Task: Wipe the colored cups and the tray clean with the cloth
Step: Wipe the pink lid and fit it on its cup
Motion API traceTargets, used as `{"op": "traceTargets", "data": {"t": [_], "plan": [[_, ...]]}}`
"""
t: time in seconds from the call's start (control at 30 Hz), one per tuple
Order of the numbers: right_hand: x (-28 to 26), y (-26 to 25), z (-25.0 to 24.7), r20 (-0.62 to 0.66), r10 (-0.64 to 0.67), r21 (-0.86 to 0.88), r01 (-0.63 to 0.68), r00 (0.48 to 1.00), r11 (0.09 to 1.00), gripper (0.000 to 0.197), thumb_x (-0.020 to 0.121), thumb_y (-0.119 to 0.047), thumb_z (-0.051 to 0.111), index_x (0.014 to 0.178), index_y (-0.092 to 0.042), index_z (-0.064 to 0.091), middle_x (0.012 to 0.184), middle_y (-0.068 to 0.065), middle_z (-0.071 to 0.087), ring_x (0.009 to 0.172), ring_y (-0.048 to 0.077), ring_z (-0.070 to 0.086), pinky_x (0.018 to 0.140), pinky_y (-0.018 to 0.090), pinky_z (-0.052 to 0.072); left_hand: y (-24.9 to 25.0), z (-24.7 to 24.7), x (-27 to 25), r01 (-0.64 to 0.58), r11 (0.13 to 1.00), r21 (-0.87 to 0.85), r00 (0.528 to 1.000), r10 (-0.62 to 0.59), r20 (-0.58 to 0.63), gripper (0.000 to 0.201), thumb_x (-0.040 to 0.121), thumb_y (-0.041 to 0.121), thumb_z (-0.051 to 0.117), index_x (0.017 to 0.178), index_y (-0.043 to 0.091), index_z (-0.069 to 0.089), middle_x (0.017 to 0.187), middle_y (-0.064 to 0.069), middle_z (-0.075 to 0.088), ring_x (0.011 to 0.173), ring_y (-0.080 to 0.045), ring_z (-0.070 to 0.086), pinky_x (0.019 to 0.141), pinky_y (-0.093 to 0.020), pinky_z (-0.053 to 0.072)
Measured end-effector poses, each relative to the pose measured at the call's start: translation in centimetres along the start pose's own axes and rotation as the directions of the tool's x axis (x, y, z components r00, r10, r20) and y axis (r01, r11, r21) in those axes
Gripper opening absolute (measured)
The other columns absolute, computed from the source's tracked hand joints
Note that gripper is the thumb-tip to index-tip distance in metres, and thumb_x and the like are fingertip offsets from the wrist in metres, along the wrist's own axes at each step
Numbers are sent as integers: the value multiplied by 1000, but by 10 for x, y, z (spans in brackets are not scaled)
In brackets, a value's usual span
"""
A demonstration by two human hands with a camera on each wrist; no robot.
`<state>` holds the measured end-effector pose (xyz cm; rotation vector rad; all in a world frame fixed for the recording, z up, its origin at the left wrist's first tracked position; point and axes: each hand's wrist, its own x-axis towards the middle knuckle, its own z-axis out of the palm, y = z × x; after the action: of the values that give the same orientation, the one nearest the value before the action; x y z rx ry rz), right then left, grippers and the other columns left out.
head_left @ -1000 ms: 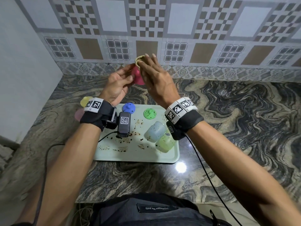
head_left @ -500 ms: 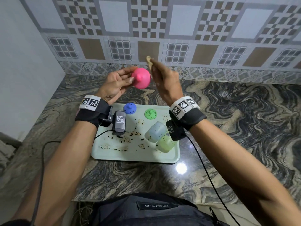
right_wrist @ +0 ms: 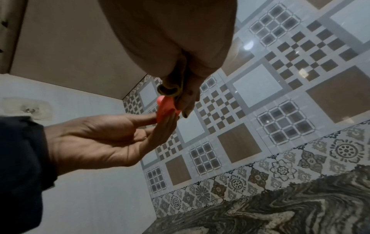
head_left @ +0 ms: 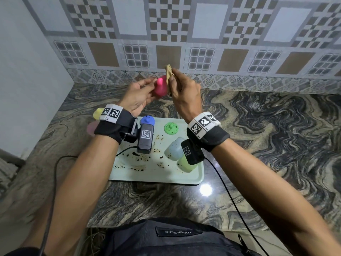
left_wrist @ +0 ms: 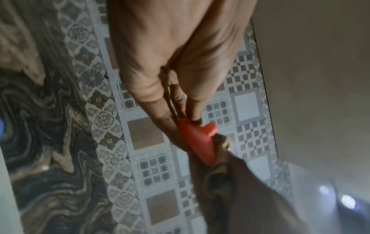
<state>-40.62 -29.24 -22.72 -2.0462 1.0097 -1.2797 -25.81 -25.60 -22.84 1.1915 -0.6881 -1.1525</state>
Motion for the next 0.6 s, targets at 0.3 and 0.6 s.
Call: {"op": "traceTargets", "data": {"t": [0.3,0.6], "plan": [[2,0,-6,-60,71,40,-68,996,997,30,102,-12,52,129,-5,61,104,4,74,67,-2,62,63,2,49,9,1,-10,-78,992,-95,996,81,23,43,88,-14,56,129,-3,50,117,-14,65,100,-20,69,80,-28,58],[5,5,-8,-92,-2,-117,-9,996,993,20,92,-20,68,104,-6,76,97,14,70,79,21,67,75,33,59,1,13,-10,-201,979,27,977,203,-65,44,81,-12,67,121,2,55,115,-15,66,95,-18,70,73,-25,58]]}}
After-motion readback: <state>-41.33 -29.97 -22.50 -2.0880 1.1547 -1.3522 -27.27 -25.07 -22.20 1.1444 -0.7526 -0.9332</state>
